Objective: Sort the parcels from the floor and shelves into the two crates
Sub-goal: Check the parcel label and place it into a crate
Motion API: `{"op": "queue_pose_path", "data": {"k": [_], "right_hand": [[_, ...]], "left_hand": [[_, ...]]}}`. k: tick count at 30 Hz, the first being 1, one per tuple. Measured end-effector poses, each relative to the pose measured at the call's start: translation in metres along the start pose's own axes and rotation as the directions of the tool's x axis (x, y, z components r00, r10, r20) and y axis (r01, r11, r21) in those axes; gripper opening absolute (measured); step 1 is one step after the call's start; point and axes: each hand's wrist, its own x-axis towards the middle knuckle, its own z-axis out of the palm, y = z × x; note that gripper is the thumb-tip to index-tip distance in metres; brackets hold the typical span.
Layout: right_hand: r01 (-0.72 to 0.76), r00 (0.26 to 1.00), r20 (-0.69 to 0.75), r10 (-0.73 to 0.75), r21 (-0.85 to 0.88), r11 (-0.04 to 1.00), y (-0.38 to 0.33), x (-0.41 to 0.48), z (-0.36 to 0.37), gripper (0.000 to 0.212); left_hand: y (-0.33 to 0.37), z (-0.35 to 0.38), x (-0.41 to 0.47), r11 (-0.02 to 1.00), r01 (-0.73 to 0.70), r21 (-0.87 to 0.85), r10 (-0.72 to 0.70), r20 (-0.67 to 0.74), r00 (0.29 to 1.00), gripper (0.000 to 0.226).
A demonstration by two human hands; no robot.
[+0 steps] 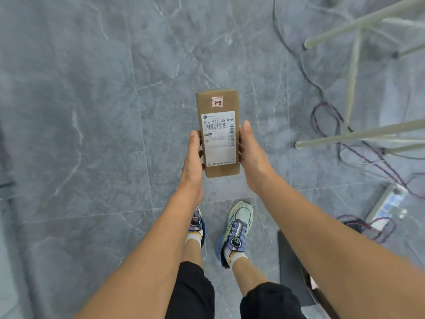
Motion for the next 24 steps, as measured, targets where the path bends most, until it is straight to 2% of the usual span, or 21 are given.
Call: {"op": "queue_pose_path", "data": {"k": [8,13,18,24], "right_hand": [[0.241,0.969,0.061,-0.239,-0.035,0.97,-0.167,-0.139,0.066,0.056],[0.407,0.911,0.096,-0.402,-0.047,0.912,-0.25,-0.24,0.105,0.05],[0.531,0.84,0.176,-0.513,-0.068,0.845,-0.315,-0.324,0.136,0.052],[0.619,0.761,0.305,-0.573,-0.075,0.782,-0.361,-0.41,0.17,0.054]], "left_hand": [[0.182,-0.034,-0.142,0.964,-0.263,-0.038,0.264,0.019,0.964,0.041],[0.272,-0.059,-0.238,0.906,-0.414,-0.082,0.417,0.017,0.909,0.042],[0.333,-0.082,-0.327,0.835,-0.543,-0.092,0.54,-0.051,0.84,0.043],[0.376,-0.102,-0.43,0.75,-0.659,-0.066,0.643,-0.161,0.748,0.046]]}}
